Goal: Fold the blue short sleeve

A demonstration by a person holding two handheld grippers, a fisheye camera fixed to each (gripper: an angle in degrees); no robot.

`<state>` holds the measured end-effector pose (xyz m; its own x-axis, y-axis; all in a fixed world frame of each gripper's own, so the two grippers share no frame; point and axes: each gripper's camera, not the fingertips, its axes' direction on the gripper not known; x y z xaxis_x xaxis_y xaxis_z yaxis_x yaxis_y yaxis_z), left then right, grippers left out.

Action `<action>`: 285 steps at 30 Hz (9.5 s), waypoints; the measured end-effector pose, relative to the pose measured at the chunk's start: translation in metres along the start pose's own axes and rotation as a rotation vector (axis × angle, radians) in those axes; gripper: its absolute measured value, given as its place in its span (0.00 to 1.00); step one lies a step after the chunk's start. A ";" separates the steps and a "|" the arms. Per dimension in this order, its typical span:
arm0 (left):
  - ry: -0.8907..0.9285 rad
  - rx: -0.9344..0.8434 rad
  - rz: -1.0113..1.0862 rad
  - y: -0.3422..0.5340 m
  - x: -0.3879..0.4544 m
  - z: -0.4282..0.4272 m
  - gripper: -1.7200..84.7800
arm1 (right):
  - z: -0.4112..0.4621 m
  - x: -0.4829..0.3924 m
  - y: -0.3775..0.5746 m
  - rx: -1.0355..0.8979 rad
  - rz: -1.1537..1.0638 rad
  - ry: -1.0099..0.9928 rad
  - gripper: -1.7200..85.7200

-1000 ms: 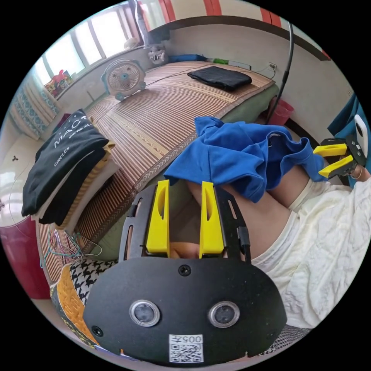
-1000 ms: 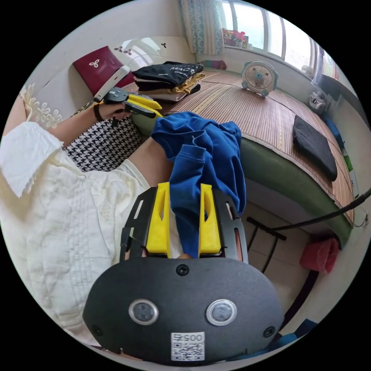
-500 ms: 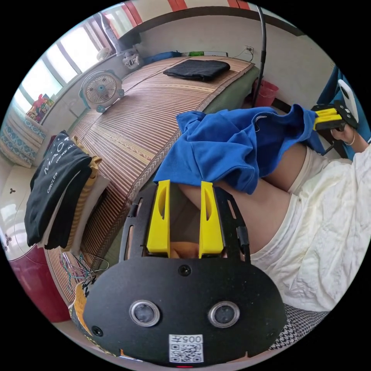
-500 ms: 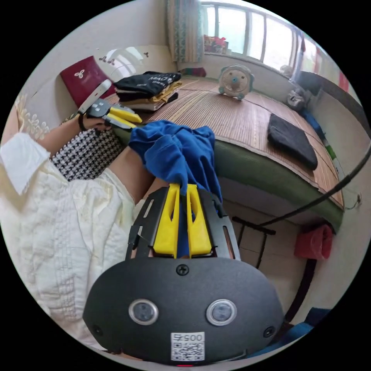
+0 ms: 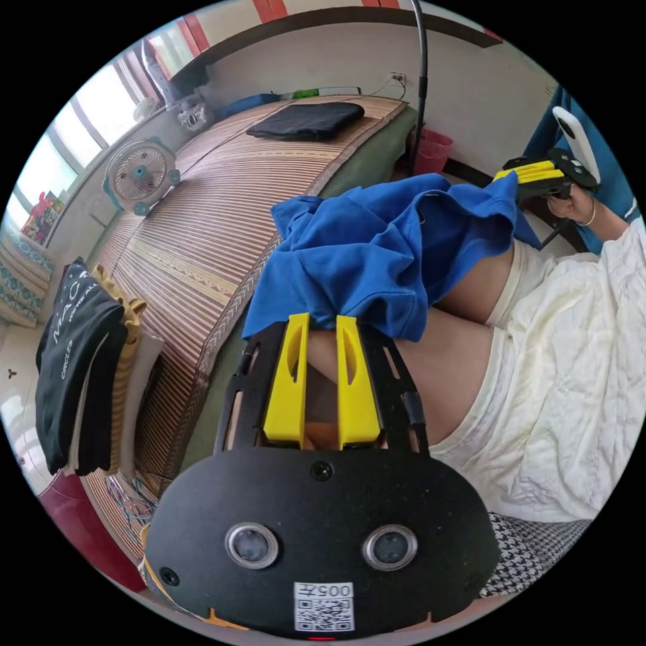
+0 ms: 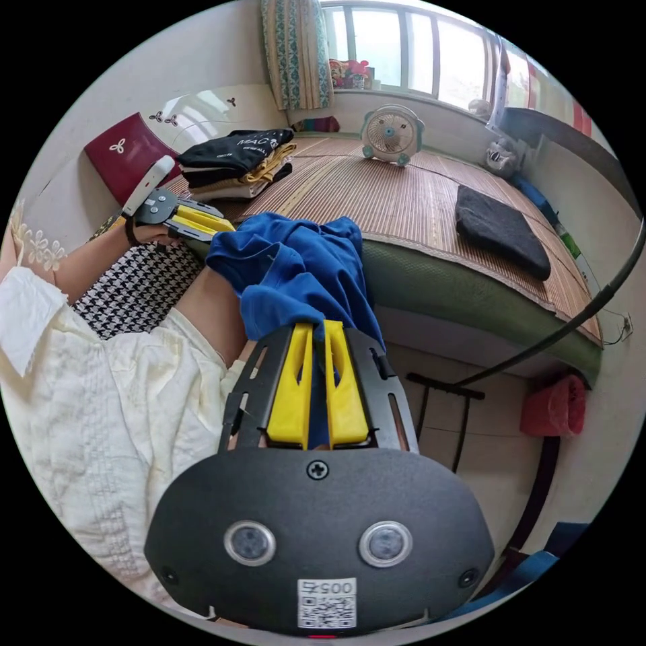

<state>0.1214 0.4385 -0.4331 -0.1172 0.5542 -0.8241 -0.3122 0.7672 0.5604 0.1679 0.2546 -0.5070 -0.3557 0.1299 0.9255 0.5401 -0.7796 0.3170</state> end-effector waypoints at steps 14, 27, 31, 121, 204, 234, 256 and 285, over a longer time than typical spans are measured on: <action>0.093 0.044 -0.110 0.018 0.010 0.001 0.09 | 0.077 0.019 0.028 -0.078 0.002 -0.096 0.02; 0.082 0.058 -0.242 0.038 0.060 -0.008 0.08 | 0.127 0.016 0.077 -0.103 -0.064 -0.100 0.04; 0.065 0.079 -0.271 0.049 0.084 -0.015 0.07 | 0.134 0.013 0.110 -0.099 -0.059 -0.118 0.03; -0.150 0.480 -1.097 -0.122 -0.311 0.052 0.07 | 0.048 0.268 -0.397 0.109 0.092 0.243 0.12; -0.079 0.135 -0.373 -0.013 0.088 0.068 0.12 | -0.036 0.074 -0.069 0.095 0.073 0.111 0.11; -0.114 0.223 -0.382 0.001 0.118 0.029 0.02 | 0.030 -0.024 -0.093 0.162 -0.033 0.105 0.12; -0.130 0.278 -0.363 0.025 0.114 -0.008 0.02 | 0.077 -0.059 -0.095 0.170 0.198 0.310 0.08; -0.163 0.263 -0.296 0.024 0.109 -0.019 0.02 | 0.023 -0.054 -0.088 0.202 0.213 0.362 0.00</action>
<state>0.0832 0.5106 -0.5112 0.0986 0.3253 -0.9404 -0.0560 0.9454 0.3212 0.1576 0.3302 -0.5797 -0.4446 -0.2702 0.8540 0.7551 -0.6259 0.1951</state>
